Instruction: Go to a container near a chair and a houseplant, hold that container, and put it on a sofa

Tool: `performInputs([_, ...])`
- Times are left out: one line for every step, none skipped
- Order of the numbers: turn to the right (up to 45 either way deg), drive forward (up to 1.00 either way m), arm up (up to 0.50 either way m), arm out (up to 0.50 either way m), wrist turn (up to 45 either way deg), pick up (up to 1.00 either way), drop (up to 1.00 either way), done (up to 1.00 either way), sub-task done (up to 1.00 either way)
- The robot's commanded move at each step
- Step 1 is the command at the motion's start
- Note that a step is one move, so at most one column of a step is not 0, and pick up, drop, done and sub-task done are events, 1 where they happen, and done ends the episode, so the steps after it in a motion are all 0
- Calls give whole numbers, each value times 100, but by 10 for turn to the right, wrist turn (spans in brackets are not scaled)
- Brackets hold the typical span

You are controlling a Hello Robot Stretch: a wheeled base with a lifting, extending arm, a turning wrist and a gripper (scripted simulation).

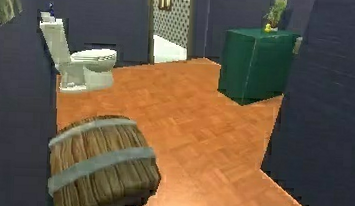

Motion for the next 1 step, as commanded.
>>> performInputs([-450, 0, 0, 0, 0, 0, 0, 0, 0])
